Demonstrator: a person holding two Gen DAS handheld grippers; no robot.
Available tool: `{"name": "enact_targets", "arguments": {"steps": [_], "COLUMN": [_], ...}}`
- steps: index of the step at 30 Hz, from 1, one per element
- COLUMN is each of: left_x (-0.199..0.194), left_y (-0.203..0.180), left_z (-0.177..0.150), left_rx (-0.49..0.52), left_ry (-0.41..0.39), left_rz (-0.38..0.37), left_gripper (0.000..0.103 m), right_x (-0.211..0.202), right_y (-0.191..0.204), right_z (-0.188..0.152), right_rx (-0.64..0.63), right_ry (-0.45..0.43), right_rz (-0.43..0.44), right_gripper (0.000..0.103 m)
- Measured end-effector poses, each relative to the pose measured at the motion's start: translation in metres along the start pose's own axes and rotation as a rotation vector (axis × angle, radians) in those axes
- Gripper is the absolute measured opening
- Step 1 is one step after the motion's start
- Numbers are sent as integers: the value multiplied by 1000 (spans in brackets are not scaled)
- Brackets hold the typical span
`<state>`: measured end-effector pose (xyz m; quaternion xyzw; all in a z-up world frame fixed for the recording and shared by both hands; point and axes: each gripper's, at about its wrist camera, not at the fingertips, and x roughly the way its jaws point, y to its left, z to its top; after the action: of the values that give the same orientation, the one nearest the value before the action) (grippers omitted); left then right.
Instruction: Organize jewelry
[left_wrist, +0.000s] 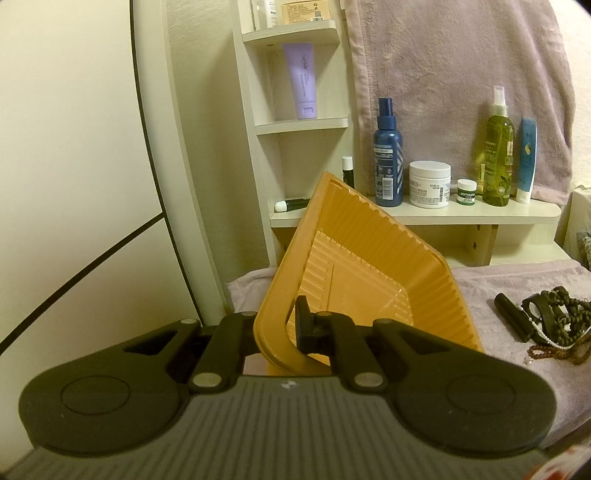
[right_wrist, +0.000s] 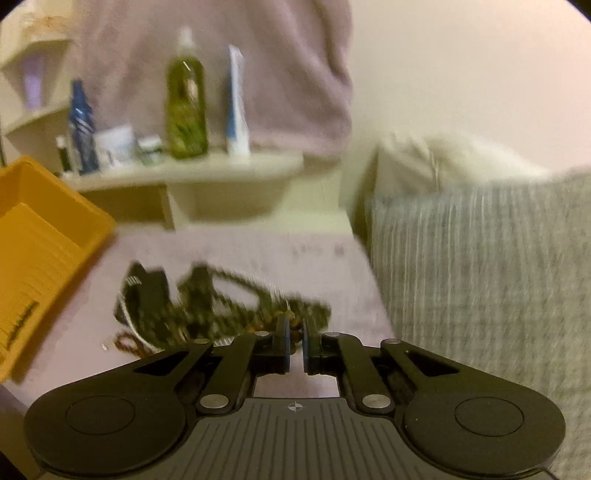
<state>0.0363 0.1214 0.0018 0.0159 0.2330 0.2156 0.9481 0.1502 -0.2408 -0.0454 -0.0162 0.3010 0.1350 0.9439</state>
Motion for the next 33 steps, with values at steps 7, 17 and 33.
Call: {"name": "enact_targets", "arguments": {"steps": [7, 17, 33], "left_x": [-1, -1, -2], "left_y": [1, 2, 2], "left_z": [0, 0, 1], "left_rx": [-11, -22, -32], "left_ry": [1, -2, -8], "left_rz": [-3, -13, -21], "left_gripper": [8, 8, 7], "right_x": [-38, -75, -85], "right_y": [11, 25, 31], "right_z": [39, 76, 108], "right_rx": [-91, -193, -279], "right_ry": [-112, -236, -298], "right_rz": [26, 29, 35], "right_gripper": [6, 6, 6]}}
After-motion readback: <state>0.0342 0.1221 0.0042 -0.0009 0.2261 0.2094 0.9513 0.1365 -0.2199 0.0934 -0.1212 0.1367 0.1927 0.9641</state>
